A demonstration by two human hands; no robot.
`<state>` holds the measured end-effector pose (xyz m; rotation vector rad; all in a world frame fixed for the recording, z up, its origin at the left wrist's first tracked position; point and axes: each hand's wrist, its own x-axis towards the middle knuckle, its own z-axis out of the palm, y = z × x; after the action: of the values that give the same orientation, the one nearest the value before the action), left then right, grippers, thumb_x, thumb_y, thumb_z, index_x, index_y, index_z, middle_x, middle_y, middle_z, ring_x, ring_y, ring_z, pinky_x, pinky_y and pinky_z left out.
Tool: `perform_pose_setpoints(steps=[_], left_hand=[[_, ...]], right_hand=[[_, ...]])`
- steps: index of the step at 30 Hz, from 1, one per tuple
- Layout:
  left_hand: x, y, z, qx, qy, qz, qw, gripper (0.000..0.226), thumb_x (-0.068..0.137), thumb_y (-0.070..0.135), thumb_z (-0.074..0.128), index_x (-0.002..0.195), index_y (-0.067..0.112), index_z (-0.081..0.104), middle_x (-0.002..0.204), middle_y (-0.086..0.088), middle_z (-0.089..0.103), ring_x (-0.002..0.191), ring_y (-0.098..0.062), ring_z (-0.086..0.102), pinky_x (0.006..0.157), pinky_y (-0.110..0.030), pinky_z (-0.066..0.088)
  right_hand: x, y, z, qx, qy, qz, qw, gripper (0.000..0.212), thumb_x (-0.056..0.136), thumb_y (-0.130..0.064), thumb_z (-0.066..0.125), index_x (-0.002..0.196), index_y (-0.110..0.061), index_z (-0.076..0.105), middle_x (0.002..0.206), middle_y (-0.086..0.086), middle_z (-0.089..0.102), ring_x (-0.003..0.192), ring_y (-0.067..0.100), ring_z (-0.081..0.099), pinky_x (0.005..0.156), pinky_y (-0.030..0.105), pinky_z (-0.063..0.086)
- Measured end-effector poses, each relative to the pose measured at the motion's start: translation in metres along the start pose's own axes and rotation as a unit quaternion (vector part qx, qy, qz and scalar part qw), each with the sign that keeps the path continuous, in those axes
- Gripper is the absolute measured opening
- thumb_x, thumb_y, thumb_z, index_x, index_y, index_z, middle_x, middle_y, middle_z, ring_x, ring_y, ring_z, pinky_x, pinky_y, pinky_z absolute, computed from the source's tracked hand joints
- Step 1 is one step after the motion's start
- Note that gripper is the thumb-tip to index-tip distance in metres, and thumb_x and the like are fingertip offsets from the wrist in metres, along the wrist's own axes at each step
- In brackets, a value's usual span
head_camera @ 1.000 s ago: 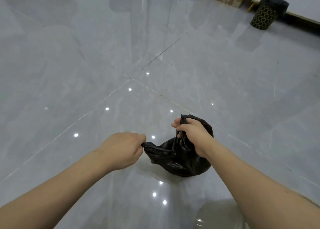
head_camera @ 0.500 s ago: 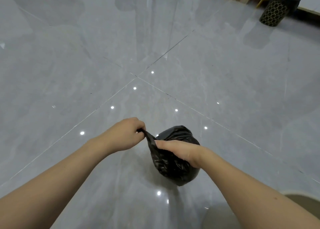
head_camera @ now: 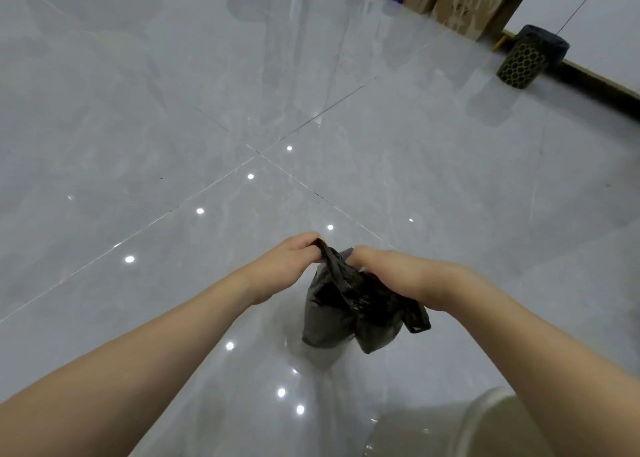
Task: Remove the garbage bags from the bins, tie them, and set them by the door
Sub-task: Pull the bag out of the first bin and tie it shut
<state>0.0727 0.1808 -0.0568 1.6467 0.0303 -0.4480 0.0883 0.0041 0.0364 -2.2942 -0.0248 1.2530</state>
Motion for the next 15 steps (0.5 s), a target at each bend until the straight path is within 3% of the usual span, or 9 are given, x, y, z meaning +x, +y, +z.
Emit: perform_pose_setpoints(steps=[2, 5, 8, 10, 12, 15], left_hand=[[0.003, 0.008, 0.008, -0.019, -0.005, 0.009, 1.0, 0.021, 0.098, 0.015, 0.043, 0.089, 0.015, 0.063, 0.099, 0.01, 0.071, 0.1, -0.004, 0.062, 0.082, -0.015, 0.04], [0.007, 0.021, 0.016, -0.043, -0.015, 0.01, 0.999, 0.029, 0.1, 0.017, 0.042, 0.087, 0.027, 0.066, 0.115, 0.016, 0.07, 0.111, 0.009, 0.054, 0.086, -0.008, 0.033], [0.014, 0.022, 0.022, -0.029, -0.032, 0.017, 0.999, 0.024, 0.097, 0.015, 0.041, 0.088, 0.018, 0.064, 0.112, 0.003, 0.072, 0.111, -0.005, 0.061, 0.099, -0.022, 0.036], [0.015, 0.023, 0.026, -0.013, -0.033, 0.016, 0.999, 0.023, 0.097, 0.011, 0.038, 0.095, 0.011, 0.061, 0.103, -0.004, 0.072, 0.098, -0.008, 0.066, 0.094, -0.027, 0.041], [0.015, 0.021, 0.03, -0.009, -0.032, 0.012, 0.999, 0.023, 0.097, 0.011, 0.038, 0.098, 0.009, 0.061, 0.094, -0.003, 0.069, 0.084, -0.007, 0.065, 0.088, -0.026, 0.042], [0.015, 0.019, 0.036, -0.018, -0.041, -0.01, 0.999, 0.019, 0.098, 0.012, 0.04, 0.096, 0.008, 0.058, 0.084, -0.002, 0.062, 0.071, -0.009, 0.061, 0.078, -0.023, 0.044]], right_hand=[[-0.01, 0.0, -0.004, -0.013, -0.014, -0.001, 1.0, 0.058, 0.073, -0.073, 0.057, 0.095, -0.021, 0.072, 0.098, 0.0, 0.074, 0.094, 0.018, 0.069, 0.093, 0.034, 0.05], [-0.014, 0.004, -0.008, -0.134, 0.021, -0.005, 0.991, 0.022, 0.08, -0.041, 0.066, 0.074, -0.021, 0.064, 0.078, -0.002, 0.066, 0.077, 0.016, 0.065, 0.073, 0.027, 0.051], [-0.016, 0.008, -0.006, -0.21, 0.073, -0.013, 0.975, 0.011, 0.08, -0.028, 0.058, 0.074, -0.019, 0.059, 0.075, 0.0, 0.06, 0.074, 0.02, 0.06, 0.068, 0.03, 0.049], [-0.02, 0.012, -0.004, -0.234, 0.113, -0.027, 0.965, 0.008, 0.08, -0.027, 0.055, 0.076, -0.021, 0.058, 0.078, -0.002, 0.059, 0.075, 0.02, 0.06, 0.062, 0.03, 0.047], [-0.026, 0.017, -0.002, -0.317, 0.193, -0.056, 0.927, 0.004, 0.082, -0.025, 0.051, 0.082, -0.023, 0.055, 0.091, -0.005, 0.053, 0.073, 0.02, 0.058, 0.05, 0.026, 0.037], [-0.029, 0.029, 0.0, -0.43, 0.316, -0.104, 0.839, 0.01, 0.087, -0.023, 0.047, 0.096, -0.021, 0.05, 0.107, -0.006, 0.045, 0.074, 0.024, 0.057, 0.048, 0.028, 0.031]])
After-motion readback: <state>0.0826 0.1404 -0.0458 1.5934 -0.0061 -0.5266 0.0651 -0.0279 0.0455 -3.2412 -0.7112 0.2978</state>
